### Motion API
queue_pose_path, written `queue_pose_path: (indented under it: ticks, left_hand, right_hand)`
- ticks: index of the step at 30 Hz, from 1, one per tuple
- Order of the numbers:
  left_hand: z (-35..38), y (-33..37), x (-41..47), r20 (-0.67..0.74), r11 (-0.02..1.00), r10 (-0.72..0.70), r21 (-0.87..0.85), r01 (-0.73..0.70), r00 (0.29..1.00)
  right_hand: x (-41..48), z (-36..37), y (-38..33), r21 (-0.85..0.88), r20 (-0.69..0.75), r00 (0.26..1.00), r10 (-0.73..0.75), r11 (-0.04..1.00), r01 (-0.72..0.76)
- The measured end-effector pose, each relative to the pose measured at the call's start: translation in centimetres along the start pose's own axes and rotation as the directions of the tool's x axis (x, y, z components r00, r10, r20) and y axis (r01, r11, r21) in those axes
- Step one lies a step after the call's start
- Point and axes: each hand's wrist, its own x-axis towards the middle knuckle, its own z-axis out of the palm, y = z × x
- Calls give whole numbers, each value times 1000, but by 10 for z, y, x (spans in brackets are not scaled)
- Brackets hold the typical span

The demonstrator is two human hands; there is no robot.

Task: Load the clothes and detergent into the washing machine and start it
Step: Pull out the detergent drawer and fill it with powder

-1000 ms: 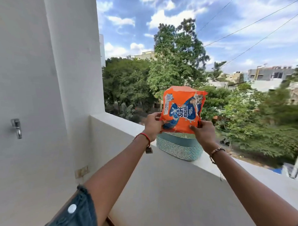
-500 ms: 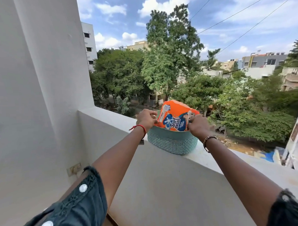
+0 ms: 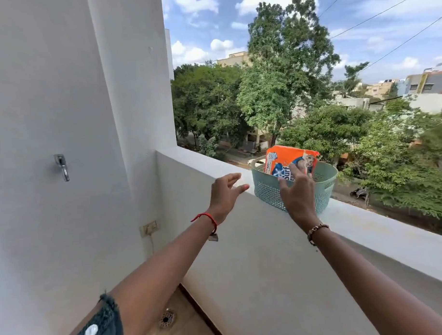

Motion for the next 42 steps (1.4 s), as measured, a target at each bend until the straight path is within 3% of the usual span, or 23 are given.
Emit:
queue_pose_path:
  ticks: [6, 12, 17, 23, 27, 32, 35, 38, 42]
  left_hand:
    - [-85, -27, -94, -59, 1000, -1, 31, 3, 998]
    - [-199, -77, -219, -200, 990, -133, 23, 141, 971]
    - [-287, -109, -336, -340, 961, -264, -17, 275, 903]
    - [-363, -134, -454, -529, 915, -273, 116, 387, 804]
    - [-398, -149, -513, -608, 873, -292, 146, 465, 738]
    - [-418, -175, -572, -665, 782, -383, 136, 608, 641]
    - [-424, -188, -586, -700, 724, -463, 55, 688, 544]
    - [-427, -197, -588, -785, 650, -475, -8, 760, 397]
    - [-430, -201, -584, -834, 618, -429, 9, 786, 346]
  right_hand:
    - [-123, 58, -72, 267, 177, 983, -51, 964, 2]
    - [-261, 115, -150, 387, 413, 894, -173, 922, 0]
    - [-379, 149, -207, 431, 619, 746, -245, 900, -62]
    - [-484, 174, -260, 441, 767, 561, -311, 891, -109]
    - [-527, 184, -282, 425, 831, 462, -309, 889, -171]
    - [-562, 198, -285, 299, 913, 332, -239, 944, -142]
    - [-572, 208, -283, 210, 933, 331, -143, 961, -177]
    - [-575, 218, -280, 143, 911, 407, -66, 976, -163]
    - [-572, 229, -282, 79, 903, 428, 39, 964, -254]
